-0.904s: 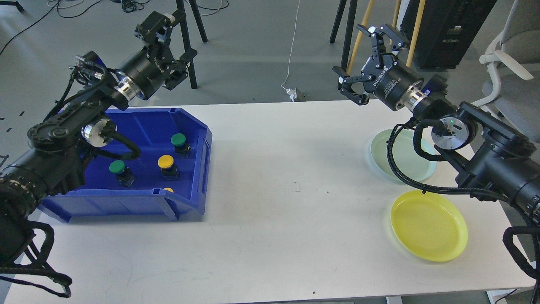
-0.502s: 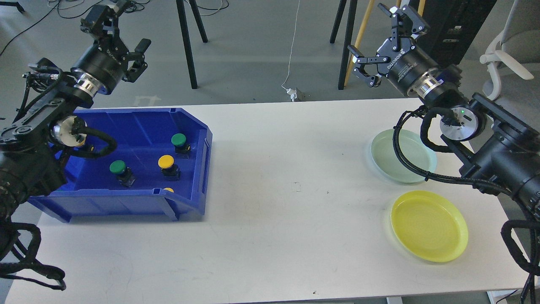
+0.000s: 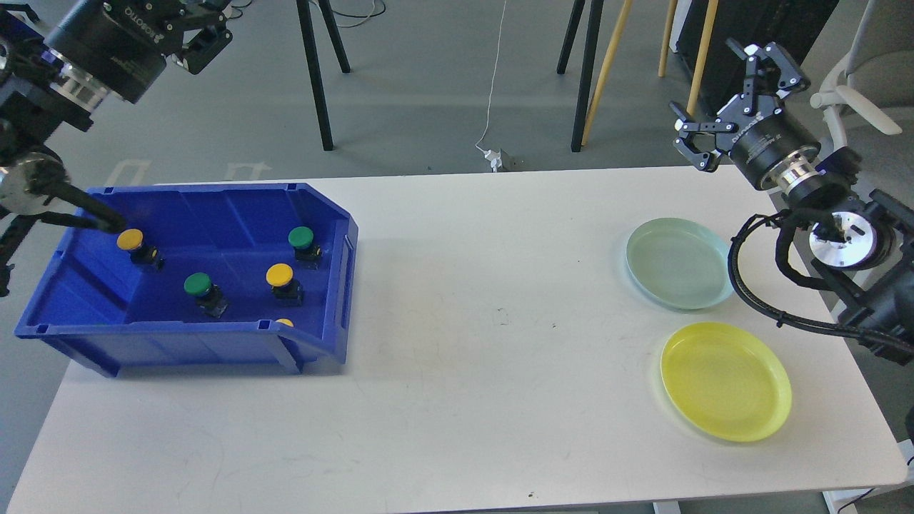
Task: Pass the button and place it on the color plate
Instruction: 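Raise the left gripper up and away from the blue bin, then lower the left gripper into the blue bin over a green button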
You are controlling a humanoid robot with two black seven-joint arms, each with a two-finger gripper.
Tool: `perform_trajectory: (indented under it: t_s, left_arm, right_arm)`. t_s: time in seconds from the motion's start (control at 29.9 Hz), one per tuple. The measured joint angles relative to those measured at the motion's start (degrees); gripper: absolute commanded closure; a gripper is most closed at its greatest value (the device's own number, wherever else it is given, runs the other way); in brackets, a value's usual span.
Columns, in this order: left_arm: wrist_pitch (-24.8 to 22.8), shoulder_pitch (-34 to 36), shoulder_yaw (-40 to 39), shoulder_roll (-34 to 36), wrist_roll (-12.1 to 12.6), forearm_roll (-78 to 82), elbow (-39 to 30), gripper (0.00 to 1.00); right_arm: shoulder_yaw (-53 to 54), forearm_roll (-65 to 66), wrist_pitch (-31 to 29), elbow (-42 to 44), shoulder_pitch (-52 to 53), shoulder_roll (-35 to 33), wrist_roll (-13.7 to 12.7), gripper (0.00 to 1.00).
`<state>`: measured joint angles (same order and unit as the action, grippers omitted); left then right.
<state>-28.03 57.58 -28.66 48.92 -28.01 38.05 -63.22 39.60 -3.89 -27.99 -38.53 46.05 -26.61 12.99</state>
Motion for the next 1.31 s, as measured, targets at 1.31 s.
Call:
perform_trajectory:
  t_s: [1.31]
  left_arm:
    - [0.03,5.47,36.5,-19.18,0.02,64.77,22.24,0.08]
  right_arm:
    - [7.15,-0.11,-0.01,-0.37,-4.06,-0.28,0.2,0.01]
